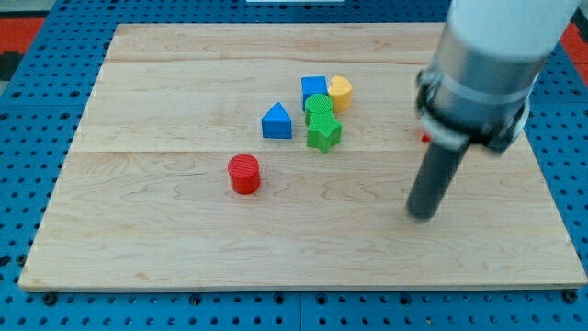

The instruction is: Push the red circle to the red star

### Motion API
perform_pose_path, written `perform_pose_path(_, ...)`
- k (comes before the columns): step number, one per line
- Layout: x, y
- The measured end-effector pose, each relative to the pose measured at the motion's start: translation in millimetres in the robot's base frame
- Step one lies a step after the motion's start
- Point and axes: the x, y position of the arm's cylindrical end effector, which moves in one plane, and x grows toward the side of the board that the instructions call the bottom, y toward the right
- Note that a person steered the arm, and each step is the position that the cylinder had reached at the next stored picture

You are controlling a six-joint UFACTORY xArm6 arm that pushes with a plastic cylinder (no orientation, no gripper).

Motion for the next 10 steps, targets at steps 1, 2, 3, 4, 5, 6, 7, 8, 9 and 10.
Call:
perform_pose_path(1, 8.3, -152.6)
perform_pose_path(2, -46.2, -191.0)
perform_pose_path(3, -62.5, -208.7)
perform_pose_path(4, -77.2, -182.0)
perform_pose_path(5, -68.5, -72.9)
perform_pose_path(6, -47.5, -40.2)
perform_pose_path(7, -45.5, -59.0)
perform_pose_path(8, -49.6, 1.5)
perform_pose_path(9, -61.1, 35.4)
perform_pose_path(10, -13.0, -19.5)
